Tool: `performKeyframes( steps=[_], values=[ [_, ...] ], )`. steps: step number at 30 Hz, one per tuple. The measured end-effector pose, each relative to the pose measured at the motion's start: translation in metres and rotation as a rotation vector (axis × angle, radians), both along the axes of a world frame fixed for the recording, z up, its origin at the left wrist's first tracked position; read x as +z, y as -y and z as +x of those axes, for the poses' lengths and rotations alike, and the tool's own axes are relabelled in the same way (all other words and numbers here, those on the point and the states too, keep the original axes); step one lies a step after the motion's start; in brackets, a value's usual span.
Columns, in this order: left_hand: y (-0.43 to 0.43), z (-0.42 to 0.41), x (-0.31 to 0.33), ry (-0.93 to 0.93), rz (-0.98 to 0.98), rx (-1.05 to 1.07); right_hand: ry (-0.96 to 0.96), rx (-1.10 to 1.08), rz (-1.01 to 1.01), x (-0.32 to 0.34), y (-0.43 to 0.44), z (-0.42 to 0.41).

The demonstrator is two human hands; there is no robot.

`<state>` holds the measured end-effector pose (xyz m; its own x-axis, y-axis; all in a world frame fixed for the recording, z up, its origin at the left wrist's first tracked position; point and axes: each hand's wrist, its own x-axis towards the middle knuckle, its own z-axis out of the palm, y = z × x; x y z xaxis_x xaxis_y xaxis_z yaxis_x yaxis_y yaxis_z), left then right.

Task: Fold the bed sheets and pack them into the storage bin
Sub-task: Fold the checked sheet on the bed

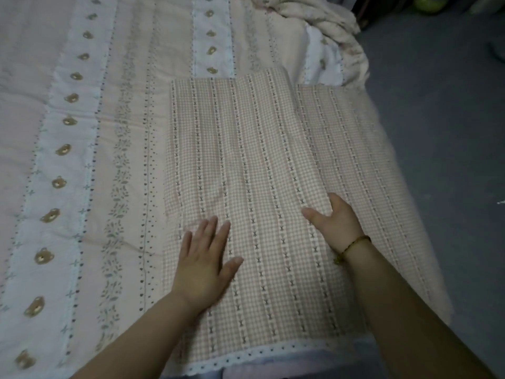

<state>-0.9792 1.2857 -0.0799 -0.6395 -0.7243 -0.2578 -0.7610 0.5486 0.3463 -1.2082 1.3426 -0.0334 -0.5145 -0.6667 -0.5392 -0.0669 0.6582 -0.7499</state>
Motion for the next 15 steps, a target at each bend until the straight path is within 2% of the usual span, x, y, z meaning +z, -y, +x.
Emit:
performKeyframes(
  steps=[3,8,12,15],
  values=[
    [-0.016,0.007,-0.013,0.097,-0.016,-0.143,-0.024,-0.044,0.047,-0.010,-0.026,0.005],
    [-0.011,0.011,-0.021,0.117,-0.062,-0.181,-0.060,-0.112,0.117,-0.029,-0.036,0.013],
    [-0.003,0.007,-0.015,-0.035,-0.052,-0.062,-0.190,-0.169,0.032,-0.028,-0.003,0.006],
    [0.025,-0.009,-0.019,-0.051,-0.134,0.057,-0.442,-0.039,0.040,-0.033,0.051,-0.006]
  ],
)
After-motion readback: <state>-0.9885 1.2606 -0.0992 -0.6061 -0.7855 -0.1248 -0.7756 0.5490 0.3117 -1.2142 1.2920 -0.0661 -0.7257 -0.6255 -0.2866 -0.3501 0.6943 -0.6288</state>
